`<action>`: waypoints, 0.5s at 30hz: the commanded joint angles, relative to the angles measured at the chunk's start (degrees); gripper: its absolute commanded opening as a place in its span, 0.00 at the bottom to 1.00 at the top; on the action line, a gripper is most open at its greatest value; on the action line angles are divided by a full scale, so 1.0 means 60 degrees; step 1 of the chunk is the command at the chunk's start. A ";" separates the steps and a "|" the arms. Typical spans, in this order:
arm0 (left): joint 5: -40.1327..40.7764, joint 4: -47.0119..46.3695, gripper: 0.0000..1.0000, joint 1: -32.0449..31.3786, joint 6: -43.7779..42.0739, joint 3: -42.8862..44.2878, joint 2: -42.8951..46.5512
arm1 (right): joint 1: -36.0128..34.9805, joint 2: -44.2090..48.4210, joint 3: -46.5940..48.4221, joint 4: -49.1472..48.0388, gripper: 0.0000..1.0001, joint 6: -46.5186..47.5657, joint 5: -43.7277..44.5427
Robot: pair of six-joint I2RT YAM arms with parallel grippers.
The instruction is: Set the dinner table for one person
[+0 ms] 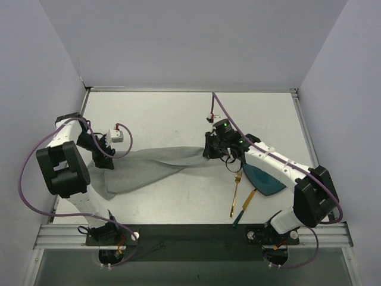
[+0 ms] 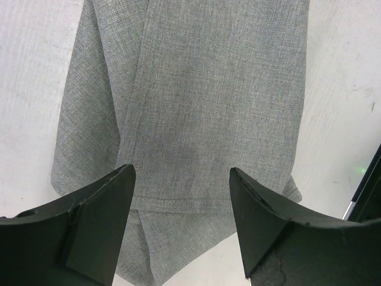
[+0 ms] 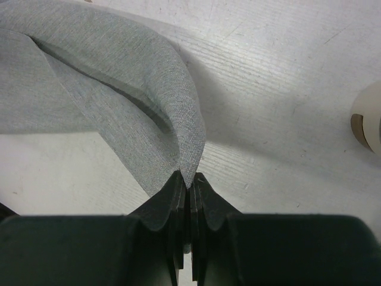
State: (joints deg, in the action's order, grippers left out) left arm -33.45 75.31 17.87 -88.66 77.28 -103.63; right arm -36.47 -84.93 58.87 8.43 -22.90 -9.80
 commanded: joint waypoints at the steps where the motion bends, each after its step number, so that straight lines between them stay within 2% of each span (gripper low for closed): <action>1: 0.0214 0.0603 0.75 -0.0429 0.0128 0.0860 -0.0610 | 0.0014 0.0062 0.0457 0.0207 0.00 0.0183 -0.0211; 4: 0.0550 0.0676 0.73 -0.0531 0.0261 0.1256 -0.1226 | 0.0028 0.0077 0.0427 0.0207 0.00 0.0212 -0.0285; 8: 0.1647 0.0238 0.72 -0.0503 0.0128 0.1300 -0.1770 | 0.0043 -0.0069 0.0486 0.0265 0.00 0.0461 -0.0154; 12: 0.1854 0.0471 0.70 -0.0371 -0.0047 0.1448 -0.1991 | 0.0028 -0.0099 0.0486 0.0295 0.00 0.0403 -0.0256; 15: 0.1899 0.0807 0.62 -0.0283 -0.0281 0.1389 -0.1772 | 0.0028 -0.0157 0.0471 0.0309 0.00 0.0286 -0.0183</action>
State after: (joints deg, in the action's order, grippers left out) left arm -23.62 75.48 15.16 -87.33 83.64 -116.09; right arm -36.42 -85.08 59.40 8.93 -20.93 -10.85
